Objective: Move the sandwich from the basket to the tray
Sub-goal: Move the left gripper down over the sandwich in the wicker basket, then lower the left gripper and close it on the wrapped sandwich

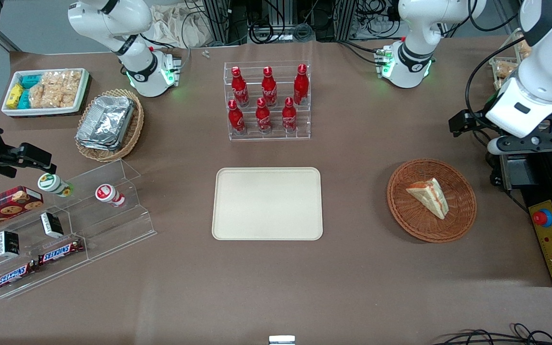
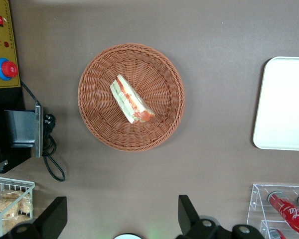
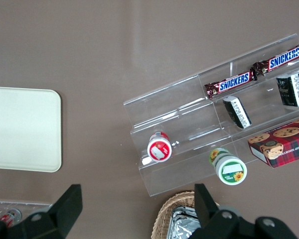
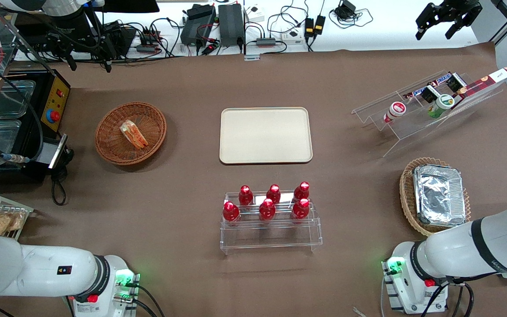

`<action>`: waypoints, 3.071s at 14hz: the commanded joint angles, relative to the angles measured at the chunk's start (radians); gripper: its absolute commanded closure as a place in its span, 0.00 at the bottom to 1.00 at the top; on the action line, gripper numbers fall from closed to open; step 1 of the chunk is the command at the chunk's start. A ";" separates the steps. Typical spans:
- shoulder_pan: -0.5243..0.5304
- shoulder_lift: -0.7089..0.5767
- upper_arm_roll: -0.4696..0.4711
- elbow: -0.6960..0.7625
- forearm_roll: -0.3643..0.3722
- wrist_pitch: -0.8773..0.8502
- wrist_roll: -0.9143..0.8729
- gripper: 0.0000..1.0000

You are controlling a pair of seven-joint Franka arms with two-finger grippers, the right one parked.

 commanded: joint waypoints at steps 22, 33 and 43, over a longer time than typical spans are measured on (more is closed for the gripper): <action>0.058 0.204 0.076 -0.352 -0.054 0.458 -0.389 0.00; 0.021 0.339 0.090 -0.573 -0.049 0.914 -0.606 1.00; 0.018 0.218 0.033 -0.207 -0.069 0.327 -0.467 1.00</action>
